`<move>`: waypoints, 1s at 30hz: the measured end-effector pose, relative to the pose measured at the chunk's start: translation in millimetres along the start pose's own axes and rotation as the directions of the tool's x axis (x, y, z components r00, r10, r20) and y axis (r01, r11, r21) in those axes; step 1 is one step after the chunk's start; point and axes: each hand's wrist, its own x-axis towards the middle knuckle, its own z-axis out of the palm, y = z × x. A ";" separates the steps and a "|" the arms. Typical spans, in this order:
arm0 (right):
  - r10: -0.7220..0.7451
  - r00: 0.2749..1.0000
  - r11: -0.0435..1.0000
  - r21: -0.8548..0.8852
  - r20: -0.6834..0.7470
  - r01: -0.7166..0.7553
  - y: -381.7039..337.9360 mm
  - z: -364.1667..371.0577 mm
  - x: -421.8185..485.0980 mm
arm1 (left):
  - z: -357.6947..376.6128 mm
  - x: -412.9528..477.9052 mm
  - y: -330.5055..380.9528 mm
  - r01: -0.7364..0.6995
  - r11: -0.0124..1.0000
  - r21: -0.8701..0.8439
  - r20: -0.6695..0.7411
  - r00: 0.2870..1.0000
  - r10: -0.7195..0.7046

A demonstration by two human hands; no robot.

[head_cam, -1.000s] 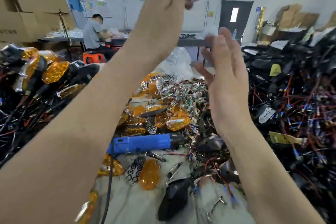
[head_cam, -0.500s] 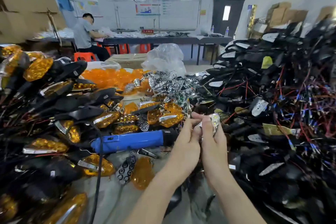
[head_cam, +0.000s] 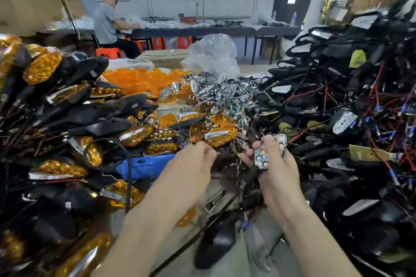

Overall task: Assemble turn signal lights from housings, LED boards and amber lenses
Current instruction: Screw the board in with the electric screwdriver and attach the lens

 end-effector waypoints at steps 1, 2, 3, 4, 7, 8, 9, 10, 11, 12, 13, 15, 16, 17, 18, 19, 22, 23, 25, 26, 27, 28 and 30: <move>-0.007 1.000 1.000 -0.007 0.018 0.007 -0.5 -0.4 -0.6 | -10.4 -3.8 -8.5 0.063 0.996 0.063 -0.001 0.998 -0.063; -0.005 1.000 1.000 -0.023 0.018 0.005 -3.3 1.8 -2.7 | -17.8 -10.0 -16.2 0.121 0.983 0.137 0.019 0.992 -0.125; -0.004 1.000 0.999 -0.036 0.012 0.004 -2.6 1.1 -2.6 | -23.0 -16.4 -23.3 0.154 0.968 0.199 0.049 0.985 -0.167; -0.003 1.000 0.999 -0.033 0.002 0.003 -2.0 0.2 -2.3 | -23.4 -22.0 -29.1 0.168 0.948 0.269 0.061 0.980 -0.191; 0.006 1.000 0.999 0.044 0.007 -0.006 -4.2 -1.5 -3.7 | -11.9 -35.4 -36.6 0.166 0.910 0.380 0.097 0.971 -0.218; 0.013 1.000 0.998 0.068 0.021 -0.014 -4.3 -2.0 -4.6 | -7.1 -39.7 -39.0 0.162 0.902 0.401 0.113 0.968 -0.224; 0.019 0.999 0.996 0.086 0.031 -0.022 -4.3 -1.2 -5.9 | -1.3 -43.5 -41.5 0.151 0.892 0.425 0.125 0.967 -0.223; 0.026 0.999 0.995 0.094 0.041 -0.030 -4.8 -0.5 -7.2 | 4.5 -46.7 -42.7 0.139 0.886 0.442 0.116 0.971 -0.210; 0.029 0.999 0.994 0.103 0.045 -0.034 -4.8 0.2 -7.8 | 10.3 -48.6 -44.7 0.126 0.884 0.450 0.092 0.978 -0.186; 0.032 0.998 0.993 0.113 0.047 -0.038 -4.5 1.3 -8.3 | 13.5 -50.2 -45.3 0.117 0.879 0.462 0.062 0.985 -0.163; 0.035 0.998 0.991 0.127 0.052 -0.041 -4.5 2.3 -8.9 | 15.1 -50.8 -46.1 0.105 0.881 0.461 0.030 0.990 -0.134; 0.044 0.997 0.987 0.151 0.065 -0.053 -4.4 2.9 -8.5 | 14.9 -51.7 -47.5 0.072 0.907 0.414 -0.018 0.997 -0.071; 0.052 0.996 0.983 0.171 0.066 -0.063 -4.0 2.0 -7.7 | 12.4 -51.3 -46.4 0.071 0.930 0.360 -0.060 0.997 -0.053; 0.062 0.996 0.978 0.193 0.068 -0.074 -4.2 1.7 -7.2 | 9.3 -50.2 -45.2 0.071 0.960 0.272 -0.112 0.993 -0.041; 0.072 0.995 0.974 0.210 0.069 -0.085 -5.2 1.7 -7.2 | 7.1 -48.2 -43.3 0.052 0.985 0.162 -0.188 0.982 -0.021; 0.085 0.994 0.970 0.221 0.069 -0.098 -6.2 2.8 -7.2 | 6.0 -45.0 -41.2 0.013 1.000 0.024 -0.258 0.966 -0.007; 0.124 0.991 0.972 0.195 0.053 -0.132 -6.5 7.2 -7.8 | 8.9 -32.1 -25.5 -0.139 0.845 -0.517 -0.301 0.953 -0.028; 0.128 0.990 0.975 0.178 0.057 -0.137 -6.5 9.6 -8.4 | 13.1 -25.5 -18.9 -0.146 0.717 -0.682 -0.249 0.968 -0.040; 0.130 0.987 0.980 0.139 0.090 -0.142 -6.7 11.8 -11.9 | 24.2 -13.0 -7.1 -0.103 0.518 -0.849 -0.150 0.987 -0.051; 0.125 0.985 0.984 0.115 0.119 -0.139 -7.4 11.8 -13.5 | 30.7 -7.6 -2.9 -0.091 0.468 -0.879 -0.133 0.990 -0.056; 0.122 0.982 0.986 0.093 0.147 -0.136 -8.3 11.8 -15.6 | 36.3 -3.5 -0.1 -0.083 0.435 -0.897 -0.122 0.991 -0.063; 0.115 0.980 0.989 0.074 0.162 -0.129 -8.7 10.8 -17.6 | 40.5 -1.1 0.4 -0.077 0.413 -0.907 -0.114 0.991 -0.066; 0.102 0.981 0.992 0.055 0.163 -0.113 -9.1 9.6 -17.6 | 45.0 2.9 -4.8 -0.067 0.389 -0.919 -0.103 0.992 -0.072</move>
